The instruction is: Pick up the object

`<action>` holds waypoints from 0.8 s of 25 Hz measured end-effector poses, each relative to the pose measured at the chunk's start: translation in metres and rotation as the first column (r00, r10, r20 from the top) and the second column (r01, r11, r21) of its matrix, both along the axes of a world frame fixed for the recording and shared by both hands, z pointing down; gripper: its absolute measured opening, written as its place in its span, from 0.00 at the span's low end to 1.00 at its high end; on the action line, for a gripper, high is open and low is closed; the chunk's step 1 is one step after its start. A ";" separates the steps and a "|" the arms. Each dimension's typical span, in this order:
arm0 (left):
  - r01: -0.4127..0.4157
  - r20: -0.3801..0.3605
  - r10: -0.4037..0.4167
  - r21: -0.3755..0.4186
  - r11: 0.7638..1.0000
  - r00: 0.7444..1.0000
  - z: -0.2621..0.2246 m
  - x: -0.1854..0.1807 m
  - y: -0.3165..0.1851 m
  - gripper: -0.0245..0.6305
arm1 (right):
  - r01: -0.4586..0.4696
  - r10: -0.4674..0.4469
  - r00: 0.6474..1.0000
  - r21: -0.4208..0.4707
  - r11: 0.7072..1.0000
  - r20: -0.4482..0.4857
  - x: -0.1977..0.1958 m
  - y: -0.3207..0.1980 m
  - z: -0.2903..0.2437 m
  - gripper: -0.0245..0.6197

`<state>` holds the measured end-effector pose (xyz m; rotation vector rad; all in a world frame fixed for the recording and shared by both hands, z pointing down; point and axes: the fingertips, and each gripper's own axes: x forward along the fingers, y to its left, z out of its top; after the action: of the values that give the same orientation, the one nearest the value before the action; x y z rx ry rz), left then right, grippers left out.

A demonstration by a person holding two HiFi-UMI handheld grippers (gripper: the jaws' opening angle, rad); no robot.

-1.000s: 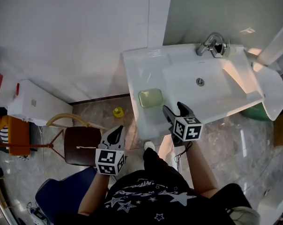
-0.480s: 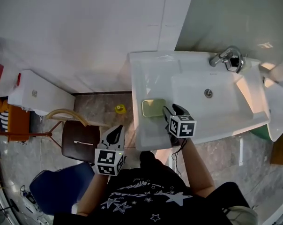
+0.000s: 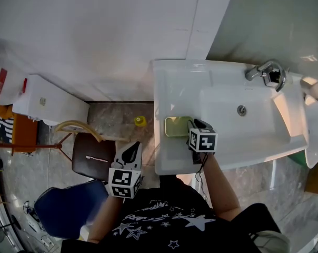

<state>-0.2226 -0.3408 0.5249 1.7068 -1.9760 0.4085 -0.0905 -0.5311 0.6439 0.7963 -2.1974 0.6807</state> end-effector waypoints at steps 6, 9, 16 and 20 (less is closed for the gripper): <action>0.003 -0.001 -0.003 -0.001 1.000 1.000 0.003 -0.004 0.002 0.06 | -0.015 0.017 0.998 0.025 1.000 -0.056 0.003 -0.002 0.008 0.14; 0.009 -0.005 -0.009 0.006 1.000 1.000 0.003 -0.006 0.005 0.06 | -0.027 0.032 0.996 0.053 0.998 -0.078 0.004 -0.005 0.008 0.11; 0.014 -0.007 -0.014 0.028 1.000 1.000 -0.002 -0.009 0.025 0.06 | -0.073 0.079 0.995 0.079 0.994 -0.068 0.008 -0.001 -0.011 0.08; -0.001 -0.003 0.001 0.051 0.999 1.000 -0.009 -0.008 0.039 0.06 | -0.106 0.110 0.993 0.100 0.989 -0.040 0.016 0.011 -0.029 0.08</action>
<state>-0.2301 -0.3021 0.5157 1.7385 -2.0004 0.3583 -0.0750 -0.5205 0.6150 0.9770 -2.1723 0.6055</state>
